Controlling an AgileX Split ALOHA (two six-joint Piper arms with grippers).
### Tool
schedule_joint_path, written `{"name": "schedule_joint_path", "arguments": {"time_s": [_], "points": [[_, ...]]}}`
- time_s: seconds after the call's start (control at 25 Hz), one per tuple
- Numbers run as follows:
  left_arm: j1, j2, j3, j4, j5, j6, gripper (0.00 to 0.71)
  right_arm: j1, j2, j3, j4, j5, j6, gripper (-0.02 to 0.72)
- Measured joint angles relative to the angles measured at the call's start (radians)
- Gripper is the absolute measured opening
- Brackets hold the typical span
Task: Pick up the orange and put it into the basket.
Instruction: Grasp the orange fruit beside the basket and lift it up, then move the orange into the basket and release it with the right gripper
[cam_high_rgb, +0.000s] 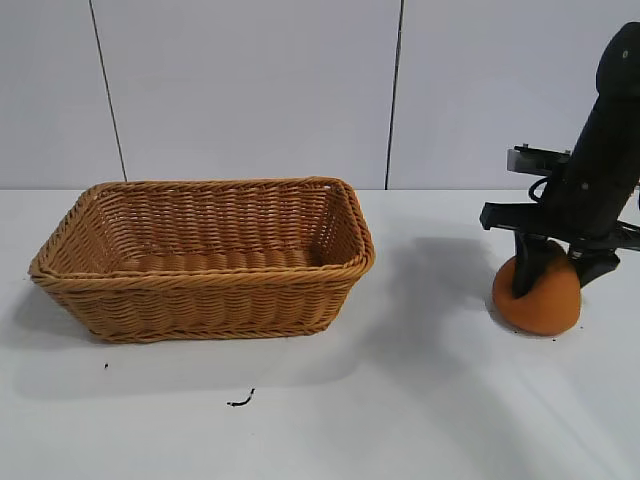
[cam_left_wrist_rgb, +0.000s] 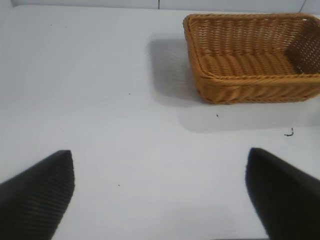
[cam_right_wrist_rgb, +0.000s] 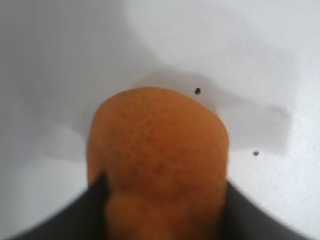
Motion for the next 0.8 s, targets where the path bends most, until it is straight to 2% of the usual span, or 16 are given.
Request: {"name": "schedule_joint_path", "arguments": {"time_s": [0.04, 0.44, 0.6, 0.8], "points": [[0.0, 0.0, 0.0, 0.0, 0.0, 0.0, 0.666, 0.0, 0.0, 0.0, 0.0, 0.0, 0.0, 0.048], [0.0, 0.0, 0.0, 0.0, 0.0, 0.0, 0.666, 0.002, -0.041, -0.39, -0.004, 0.217, 0.009, 0.048], [0.0, 0.0, 0.0, 0.0, -0.002, 0.0, 0.666, 0.034, -0.041, -0.44, -0.018, 0.231, 0.016, 0.048], [0.0, 0.0, 0.0, 0.0, -0.002, 0.0, 0.666, 0.145, -0.041, -0.451, -0.021, 0.226, 0.03, 0.048]]}}
